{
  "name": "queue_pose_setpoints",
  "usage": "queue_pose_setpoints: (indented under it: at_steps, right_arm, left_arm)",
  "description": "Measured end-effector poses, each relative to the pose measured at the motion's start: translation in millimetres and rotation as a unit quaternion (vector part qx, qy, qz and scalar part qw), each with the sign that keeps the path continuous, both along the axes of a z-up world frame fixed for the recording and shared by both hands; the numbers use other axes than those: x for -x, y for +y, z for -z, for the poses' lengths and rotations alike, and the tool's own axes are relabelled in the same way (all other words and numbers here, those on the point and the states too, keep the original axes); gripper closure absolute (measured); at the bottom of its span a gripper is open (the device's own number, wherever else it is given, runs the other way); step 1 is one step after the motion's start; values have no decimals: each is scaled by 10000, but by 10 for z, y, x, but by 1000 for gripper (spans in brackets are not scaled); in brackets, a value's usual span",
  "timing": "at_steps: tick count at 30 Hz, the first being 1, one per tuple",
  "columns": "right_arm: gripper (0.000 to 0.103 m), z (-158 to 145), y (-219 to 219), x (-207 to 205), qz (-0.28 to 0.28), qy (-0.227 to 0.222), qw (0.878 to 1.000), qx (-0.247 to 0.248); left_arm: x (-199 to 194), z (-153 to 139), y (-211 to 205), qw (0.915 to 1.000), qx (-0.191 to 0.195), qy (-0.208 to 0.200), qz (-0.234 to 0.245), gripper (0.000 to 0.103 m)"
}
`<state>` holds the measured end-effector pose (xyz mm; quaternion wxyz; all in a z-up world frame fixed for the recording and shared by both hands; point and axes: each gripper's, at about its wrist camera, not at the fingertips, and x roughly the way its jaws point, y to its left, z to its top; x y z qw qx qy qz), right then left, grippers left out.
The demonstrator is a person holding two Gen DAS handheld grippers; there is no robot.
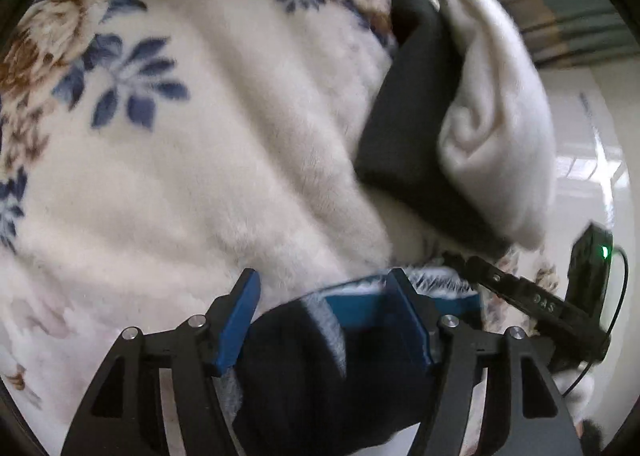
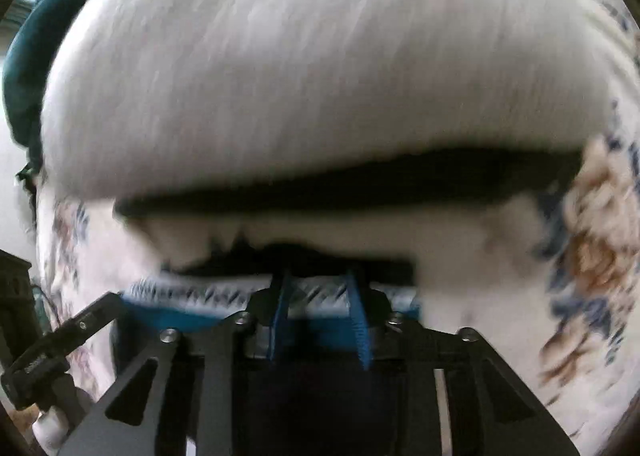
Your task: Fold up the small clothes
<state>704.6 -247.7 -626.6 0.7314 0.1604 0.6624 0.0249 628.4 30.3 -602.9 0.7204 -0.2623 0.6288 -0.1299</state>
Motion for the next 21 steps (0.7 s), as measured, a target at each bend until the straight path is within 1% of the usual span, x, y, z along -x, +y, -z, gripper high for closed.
queue_pose_setpoints:
  at_steps: [1,2,4,5,7,9,10,11,12,13,14,16,17,18,19,20,21]
  right_arm:
    - [72,-122,-39,1,81,-151,9998,115]
    - [72,-264,-77,20,108,-312,9992,229]
    - [58,-514,-163,121,117,-592,9980,184]
    - [48,-597,-216,198,118,-626,9979,130]
    - [46,-652,-354,396,146,-572,9983,-25]
    - [46,-636,-459,567,240,-317,9990,-202]
    - [46,-589,-489,622,315,-198,9988,-307]
    - [46,-512,-543,697,428,-45,9982,-420]
    - [45,-420,-610,818,484,44,9976,-485]
    - [45,-321,-624,859,569,169,9967,-553]
    - [45,-216,-682,900,670,333,9950,-668]
    - [45,42,-700,966,822,693,9877,-1136]
    - [54,149,-673,1022,845,795,9832,-1411]
    - [87,222,-537,980,833,750,9814,-1558]
    - [99,187,-542,982,757,600,9826,-1584]
    - [98,125,-555,965,702,431,9880,-1307]
    - [102,60,-618,946,748,285,9910,-1069]
  left_arm:
    - [18,-114,46,9999,89,-143,-22,40]
    - [49,-200,72,9997,69,-220,-3,40]
    - [141,-327,125,9996,-2,-286,7,40]
    - [203,-362,143,9997,-23,-249,18,40]
    - [321,-336,170,9999,-82,-88,44,40]
    - [417,-201,159,9998,-129,106,51,40]
    - [457,-129,145,9998,-127,173,31,42]
    - [493,-57,106,9997,-106,205,21,42]
    - [509,3,74,9997,-120,189,2,54]
    - [518,24,71,9998,-144,154,-35,76]
    - [535,23,82,9999,-88,102,-56,83]
    - [568,-22,112,9999,20,-41,-113,90]
    - [505,-32,118,9999,-20,-91,-122,90]
    - [480,-47,144,9999,-67,-108,-84,90]
    - [475,-40,166,9999,-108,-109,-55,90]
    - [451,-33,131,9997,-207,-97,5,90]
    - [441,3,117,9996,-267,-81,50,90]
